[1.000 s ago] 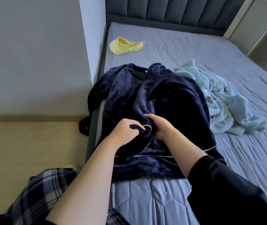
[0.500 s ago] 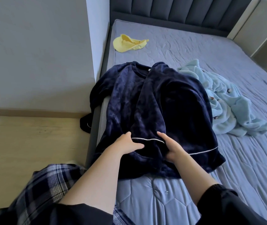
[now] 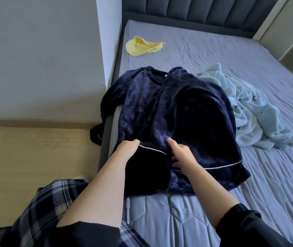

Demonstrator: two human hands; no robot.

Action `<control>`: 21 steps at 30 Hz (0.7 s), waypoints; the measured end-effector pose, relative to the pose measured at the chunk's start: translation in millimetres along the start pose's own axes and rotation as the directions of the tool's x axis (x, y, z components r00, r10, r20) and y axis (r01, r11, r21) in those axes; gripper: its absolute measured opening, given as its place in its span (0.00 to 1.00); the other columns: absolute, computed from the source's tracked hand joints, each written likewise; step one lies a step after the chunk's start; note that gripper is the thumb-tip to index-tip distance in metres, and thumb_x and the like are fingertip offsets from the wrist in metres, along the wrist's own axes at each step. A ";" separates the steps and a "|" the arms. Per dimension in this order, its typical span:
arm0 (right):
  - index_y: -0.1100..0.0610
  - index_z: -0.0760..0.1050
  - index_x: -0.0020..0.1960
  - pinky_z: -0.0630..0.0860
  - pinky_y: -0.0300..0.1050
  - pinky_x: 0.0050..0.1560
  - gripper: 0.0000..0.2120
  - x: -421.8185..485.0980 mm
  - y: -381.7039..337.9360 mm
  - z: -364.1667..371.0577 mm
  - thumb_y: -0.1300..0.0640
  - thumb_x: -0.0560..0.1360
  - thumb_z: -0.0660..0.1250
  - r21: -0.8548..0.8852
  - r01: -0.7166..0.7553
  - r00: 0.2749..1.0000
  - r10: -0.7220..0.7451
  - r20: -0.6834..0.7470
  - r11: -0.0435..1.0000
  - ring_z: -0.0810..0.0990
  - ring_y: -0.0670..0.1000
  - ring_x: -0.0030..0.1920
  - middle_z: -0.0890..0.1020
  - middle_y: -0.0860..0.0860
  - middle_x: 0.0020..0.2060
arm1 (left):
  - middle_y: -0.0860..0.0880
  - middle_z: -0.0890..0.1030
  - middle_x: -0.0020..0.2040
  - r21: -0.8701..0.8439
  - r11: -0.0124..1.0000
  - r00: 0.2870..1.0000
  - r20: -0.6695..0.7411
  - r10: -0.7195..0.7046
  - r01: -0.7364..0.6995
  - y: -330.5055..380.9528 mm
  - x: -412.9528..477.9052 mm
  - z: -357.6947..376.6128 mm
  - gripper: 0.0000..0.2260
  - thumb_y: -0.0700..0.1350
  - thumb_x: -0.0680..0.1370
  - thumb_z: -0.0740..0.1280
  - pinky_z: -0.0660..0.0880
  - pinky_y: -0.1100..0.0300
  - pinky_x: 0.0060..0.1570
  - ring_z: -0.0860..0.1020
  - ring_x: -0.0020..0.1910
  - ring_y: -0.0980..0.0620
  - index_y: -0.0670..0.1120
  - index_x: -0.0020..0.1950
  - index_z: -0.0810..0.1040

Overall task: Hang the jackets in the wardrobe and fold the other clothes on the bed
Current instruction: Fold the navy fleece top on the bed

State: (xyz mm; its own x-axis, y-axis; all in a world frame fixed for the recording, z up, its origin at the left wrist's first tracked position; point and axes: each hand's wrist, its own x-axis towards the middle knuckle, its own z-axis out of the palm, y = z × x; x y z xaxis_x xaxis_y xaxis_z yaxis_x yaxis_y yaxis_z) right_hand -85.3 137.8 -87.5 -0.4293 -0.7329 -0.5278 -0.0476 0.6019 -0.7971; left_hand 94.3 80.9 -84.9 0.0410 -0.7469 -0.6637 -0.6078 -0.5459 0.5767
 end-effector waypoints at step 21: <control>0.60 0.75 0.41 0.74 0.41 0.24 0.07 27.6 9.5 6.6 0.58 0.76 0.67 0.006 -0.069 0.996 0.069 0.059 0.998 0.78 0.53 0.30 0.77 0.56 0.33 | 0.50 0.61 0.76 0.637 0.616 0.791 -0.016 0.611 -0.463 -7.5 -1.5 26.0 0.22 0.49 0.81 0.57 0.55 0.46 0.71 0.55 0.75 0.47 0.51 0.75 0.61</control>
State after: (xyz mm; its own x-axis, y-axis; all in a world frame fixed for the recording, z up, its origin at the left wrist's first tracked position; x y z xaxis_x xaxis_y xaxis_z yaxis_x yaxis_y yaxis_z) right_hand -91.6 121.2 -111.6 -0.3776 -0.7072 -0.5978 -0.0121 0.6492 -0.7605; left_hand 78.2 96.0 -100.6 -0.3265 -0.9307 -0.1649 -0.8988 0.2517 0.3589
